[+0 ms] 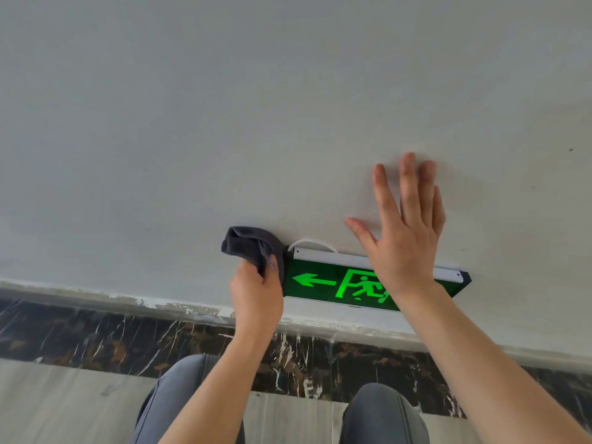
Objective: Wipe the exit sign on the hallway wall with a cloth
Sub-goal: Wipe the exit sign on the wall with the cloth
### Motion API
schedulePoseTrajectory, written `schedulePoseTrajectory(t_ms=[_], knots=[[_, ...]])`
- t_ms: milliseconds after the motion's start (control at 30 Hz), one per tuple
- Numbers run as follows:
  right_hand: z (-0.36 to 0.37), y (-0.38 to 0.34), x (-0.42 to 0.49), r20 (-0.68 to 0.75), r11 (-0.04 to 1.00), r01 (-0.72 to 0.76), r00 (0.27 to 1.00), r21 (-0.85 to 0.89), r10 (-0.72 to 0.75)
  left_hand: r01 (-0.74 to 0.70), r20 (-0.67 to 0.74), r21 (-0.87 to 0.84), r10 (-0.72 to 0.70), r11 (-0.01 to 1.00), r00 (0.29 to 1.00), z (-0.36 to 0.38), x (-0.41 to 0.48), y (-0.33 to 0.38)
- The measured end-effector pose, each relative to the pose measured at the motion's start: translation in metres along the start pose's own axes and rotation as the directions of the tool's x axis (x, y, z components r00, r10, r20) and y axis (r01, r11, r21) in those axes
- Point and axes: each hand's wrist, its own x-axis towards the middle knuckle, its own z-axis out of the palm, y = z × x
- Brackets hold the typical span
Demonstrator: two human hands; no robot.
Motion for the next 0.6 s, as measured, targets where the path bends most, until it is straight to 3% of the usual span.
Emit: schedulePoseTrajectory(t_ms=[333,600], knots=[[0.008,0.005,0.000,-0.026,1.000,0.003,1.000,0.007,-0.003,0.013,0.037,0.209,-0.021,0.978,0.999,0.028,-0.005,-0.059],[-0.003,-0.002,0.001,0.020,0.999,-0.033,0.999,0.012,0.033,0.147,0.157,0.330,-0.208,0.933,0.966,0.035,-0.012,-0.096]])
